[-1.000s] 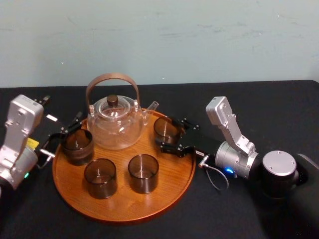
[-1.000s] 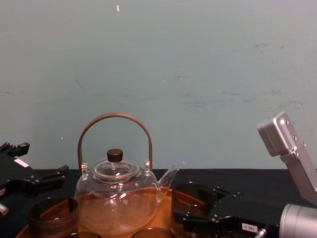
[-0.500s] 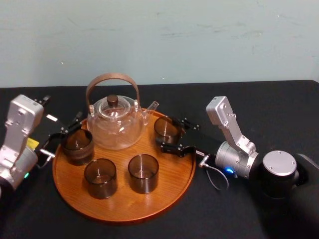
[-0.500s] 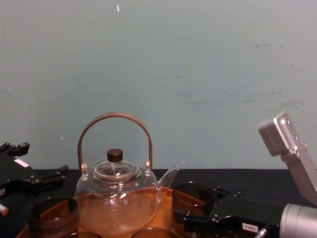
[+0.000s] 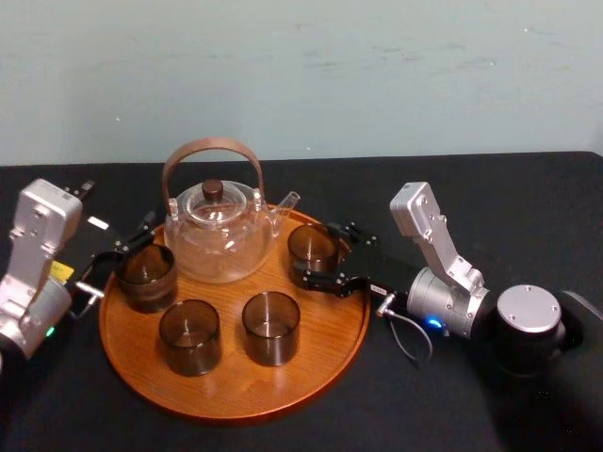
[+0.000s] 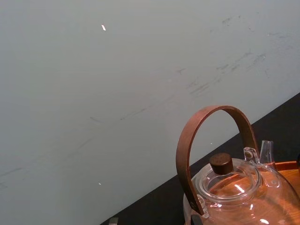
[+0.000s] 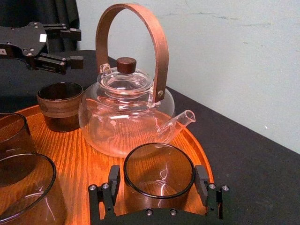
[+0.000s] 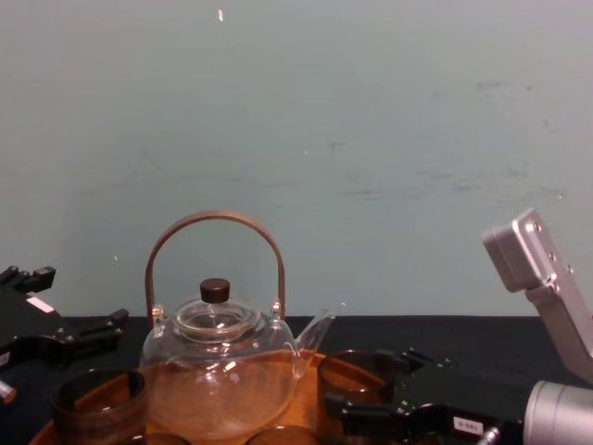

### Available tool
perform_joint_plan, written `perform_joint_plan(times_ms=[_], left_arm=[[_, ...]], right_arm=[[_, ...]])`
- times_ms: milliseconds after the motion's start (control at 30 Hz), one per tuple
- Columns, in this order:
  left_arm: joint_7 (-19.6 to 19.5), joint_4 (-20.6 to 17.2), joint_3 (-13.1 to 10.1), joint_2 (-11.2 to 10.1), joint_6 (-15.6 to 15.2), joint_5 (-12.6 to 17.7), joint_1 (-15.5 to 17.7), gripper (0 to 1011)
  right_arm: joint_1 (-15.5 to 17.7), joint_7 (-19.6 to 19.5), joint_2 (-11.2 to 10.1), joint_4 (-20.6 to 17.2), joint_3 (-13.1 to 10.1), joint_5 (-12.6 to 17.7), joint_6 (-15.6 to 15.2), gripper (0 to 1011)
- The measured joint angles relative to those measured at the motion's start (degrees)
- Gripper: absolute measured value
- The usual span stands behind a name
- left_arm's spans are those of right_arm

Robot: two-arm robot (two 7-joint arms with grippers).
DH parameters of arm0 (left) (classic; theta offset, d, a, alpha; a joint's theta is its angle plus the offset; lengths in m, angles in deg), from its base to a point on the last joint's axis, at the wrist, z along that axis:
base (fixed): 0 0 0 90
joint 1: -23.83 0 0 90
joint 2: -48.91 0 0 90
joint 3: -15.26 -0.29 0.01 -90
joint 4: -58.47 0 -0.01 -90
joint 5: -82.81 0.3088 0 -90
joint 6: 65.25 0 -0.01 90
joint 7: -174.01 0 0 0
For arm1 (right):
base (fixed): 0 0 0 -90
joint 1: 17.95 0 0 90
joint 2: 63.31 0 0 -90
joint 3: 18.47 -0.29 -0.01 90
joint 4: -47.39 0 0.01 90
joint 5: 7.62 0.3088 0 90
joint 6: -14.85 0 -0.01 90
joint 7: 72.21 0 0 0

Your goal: Pick up the glass from the table and place it on the tray.

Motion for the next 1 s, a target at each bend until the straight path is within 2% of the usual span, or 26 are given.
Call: perform_joint_plan(times_ms=[467, 1000], left_arm=[[0.0, 0.0, 0.0, 0.0, 0.0, 0.0, 0.0, 1001], [0.0, 0.0, 0.0, 0.0, 0.0, 0.0, 0.0, 1001]], right_arm=[[0.1, 0.1, -0.1, -0.1, -0.1, 0.1, 0.1, 1002], [3.0, -0.7, -2.9, -9.2, -1.5, 0.0, 1.1, 1002]])
